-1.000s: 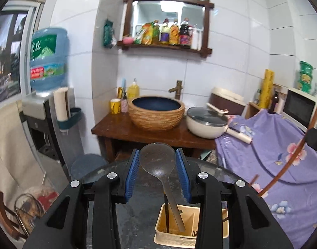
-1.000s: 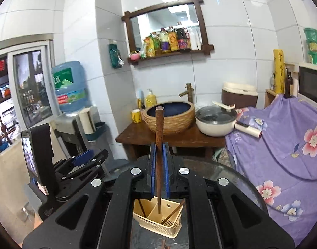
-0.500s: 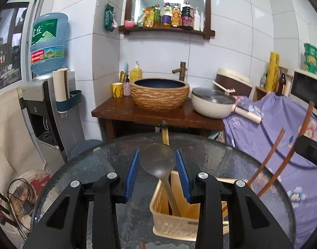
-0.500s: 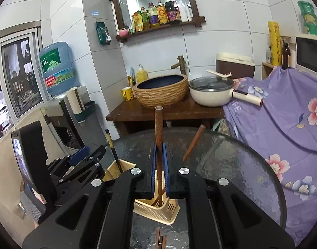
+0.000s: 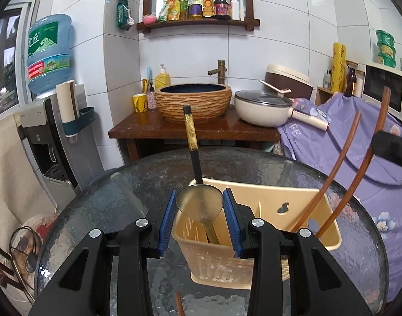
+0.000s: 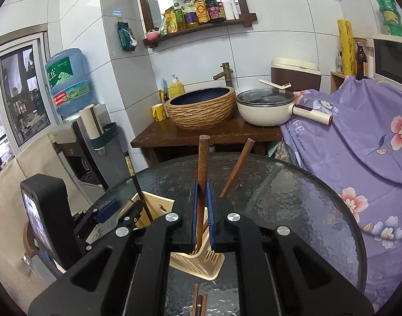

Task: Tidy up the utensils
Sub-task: 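Lower the spoon and chopstick into the holder and open both grippers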

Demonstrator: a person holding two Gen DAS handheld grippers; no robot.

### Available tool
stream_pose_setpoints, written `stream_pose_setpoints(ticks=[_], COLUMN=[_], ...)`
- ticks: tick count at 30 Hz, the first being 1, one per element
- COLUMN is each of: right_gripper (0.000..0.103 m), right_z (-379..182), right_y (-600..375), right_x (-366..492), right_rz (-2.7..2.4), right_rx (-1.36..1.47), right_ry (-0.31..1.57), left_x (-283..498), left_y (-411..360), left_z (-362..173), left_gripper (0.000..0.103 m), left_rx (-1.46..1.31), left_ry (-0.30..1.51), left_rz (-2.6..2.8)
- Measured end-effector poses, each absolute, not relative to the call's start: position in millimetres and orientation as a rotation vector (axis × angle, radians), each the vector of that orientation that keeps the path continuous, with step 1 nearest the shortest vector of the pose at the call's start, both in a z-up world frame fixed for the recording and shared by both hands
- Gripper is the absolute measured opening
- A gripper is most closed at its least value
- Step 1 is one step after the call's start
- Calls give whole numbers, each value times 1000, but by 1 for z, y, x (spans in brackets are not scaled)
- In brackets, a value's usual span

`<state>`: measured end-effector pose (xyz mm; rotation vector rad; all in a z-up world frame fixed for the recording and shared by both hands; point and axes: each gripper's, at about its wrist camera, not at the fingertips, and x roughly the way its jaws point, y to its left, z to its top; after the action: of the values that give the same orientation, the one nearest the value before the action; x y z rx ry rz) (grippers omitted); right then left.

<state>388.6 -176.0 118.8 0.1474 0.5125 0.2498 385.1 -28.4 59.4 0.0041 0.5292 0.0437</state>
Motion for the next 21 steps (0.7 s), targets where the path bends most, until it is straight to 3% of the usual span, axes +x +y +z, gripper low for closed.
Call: stream_pose_setpoints(ticks=[12, 19, 21], right_gripper=[8, 11, 28], right_z=[118, 118, 118], right_y=[-177, -179, -182], right_x=[388, 388, 385], right_rz=[232, 241, 251], right_rx=[122, 126, 136], right_ry=[507, 512, 514], left_x=[382, 367, 359], left_y=[-33, -33, -31], left_z=[57, 69, 73], left_gripper=[37, 59, 70], left_rx=[54, 52, 53], left_ry=[523, 480, 461], left_rz=[48, 35, 36])
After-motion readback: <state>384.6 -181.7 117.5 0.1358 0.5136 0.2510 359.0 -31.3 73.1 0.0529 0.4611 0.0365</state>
